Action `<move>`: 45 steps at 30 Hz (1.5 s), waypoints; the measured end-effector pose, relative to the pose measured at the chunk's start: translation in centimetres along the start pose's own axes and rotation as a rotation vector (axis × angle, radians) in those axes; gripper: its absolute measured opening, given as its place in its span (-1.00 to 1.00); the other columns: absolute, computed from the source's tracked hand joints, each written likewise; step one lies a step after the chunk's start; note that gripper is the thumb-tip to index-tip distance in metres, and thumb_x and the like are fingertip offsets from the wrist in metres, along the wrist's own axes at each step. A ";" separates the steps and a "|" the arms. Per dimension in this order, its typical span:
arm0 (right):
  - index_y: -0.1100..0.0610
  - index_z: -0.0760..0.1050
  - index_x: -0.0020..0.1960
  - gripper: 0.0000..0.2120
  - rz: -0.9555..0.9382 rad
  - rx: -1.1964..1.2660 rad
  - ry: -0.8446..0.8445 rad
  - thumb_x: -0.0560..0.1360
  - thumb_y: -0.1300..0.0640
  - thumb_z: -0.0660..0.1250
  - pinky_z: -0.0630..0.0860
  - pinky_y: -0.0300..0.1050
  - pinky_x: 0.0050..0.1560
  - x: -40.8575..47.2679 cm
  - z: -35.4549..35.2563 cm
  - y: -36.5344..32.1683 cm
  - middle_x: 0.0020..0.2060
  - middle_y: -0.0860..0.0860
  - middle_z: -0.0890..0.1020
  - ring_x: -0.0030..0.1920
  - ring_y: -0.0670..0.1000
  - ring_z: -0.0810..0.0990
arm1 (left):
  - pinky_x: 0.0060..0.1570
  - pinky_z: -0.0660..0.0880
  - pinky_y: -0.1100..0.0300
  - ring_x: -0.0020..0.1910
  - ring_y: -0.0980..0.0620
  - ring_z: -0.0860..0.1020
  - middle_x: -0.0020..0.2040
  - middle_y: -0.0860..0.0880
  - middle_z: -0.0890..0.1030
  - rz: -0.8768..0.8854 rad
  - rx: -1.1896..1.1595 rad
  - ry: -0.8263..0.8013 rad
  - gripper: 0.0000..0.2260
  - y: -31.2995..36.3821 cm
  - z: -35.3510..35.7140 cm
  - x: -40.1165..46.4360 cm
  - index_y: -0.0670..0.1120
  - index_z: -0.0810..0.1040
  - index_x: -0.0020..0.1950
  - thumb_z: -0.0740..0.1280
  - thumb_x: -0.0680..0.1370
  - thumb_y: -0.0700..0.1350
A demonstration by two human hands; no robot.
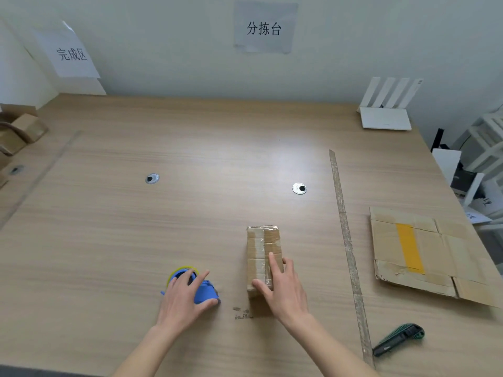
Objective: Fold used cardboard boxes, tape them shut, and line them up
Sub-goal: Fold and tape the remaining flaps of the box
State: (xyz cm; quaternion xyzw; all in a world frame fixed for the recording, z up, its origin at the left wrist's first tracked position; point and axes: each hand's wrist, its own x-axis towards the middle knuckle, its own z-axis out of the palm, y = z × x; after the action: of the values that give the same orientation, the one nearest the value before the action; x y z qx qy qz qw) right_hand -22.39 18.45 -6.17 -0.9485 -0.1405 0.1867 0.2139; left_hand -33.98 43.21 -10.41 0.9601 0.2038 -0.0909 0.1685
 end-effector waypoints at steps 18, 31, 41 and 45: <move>-0.20 0.17 0.58 -0.42 -0.212 0.129 0.014 0.61 -0.12 0.28 0.31 -0.10 0.47 0.2 -3.7 -5.6 0.58 -0.17 0.18 0.55 -0.10 0.22 | -0.04 0.50 0.14 0.03 0.16 0.45 0.04 0.19 0.44 0.283 -0.171 -0.073 -0.37 1.2 -8.5 3.1 0.45 0.13 0.47 0.14 0.41 0.50; 0.04 0.70 -0.12 -0.91 -0.212 0.515 0.231 0.49 0.22 0.48 0.52 -0.36 -0.11 1.5 -14.2 -15.5 -0.23 -0.13 0.73 -0.16 -0.19 0.68 | -0.09 0.48 0.17 -0.08 0.14 0.46 0.01 0.18 0.41 0.559 -0.057 0.060 -0.43 5.9 -24.9 5.1 0.48 0.07 0.46 0.19 0.48 0.40; 0.07 0.67 -0.12 -0.90 -0.133 0.475 0.261 0.52 0.23 0.42 0.51 -0.31 -0.20 -0.2 -16.1 -12.9 -0.29 -0.08 0.69 -0.27 -0.15 0.63 | -0.35 0.19 0.38 -0.22 0.11 0.47 0.03 0.09 0.63 0.732 0.078 0.190 -0.37 9.4 -24.9 5.1 0.34 0.14 0.54 -0.16 0.50 0.47; 0.03 0.64 -0.11 -0.90 -0.079 0.441 0.224 0.55 0.19 0.42 0.55 -0.30 -0.17 -2.3 -15.2 -10.0 -0.27 -0.12 0.67 -0.26 -0.19 0.62 | -0.27 0.31 0.24 -0.12 0.07 0.56 0.05 0.11 0.62 0.750 0.107 0.116 -0.24 9.6 -22.5 5.0 0.37 0.10 0.54 -0.34 0.40 0.54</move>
State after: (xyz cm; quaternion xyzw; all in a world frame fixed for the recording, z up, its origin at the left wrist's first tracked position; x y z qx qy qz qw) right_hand -20.06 21.00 11.85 -0.8874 -0.1088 0.0981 0.4371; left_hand -23.01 44.90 12.01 0.9790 -0.1573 0.0209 0.1279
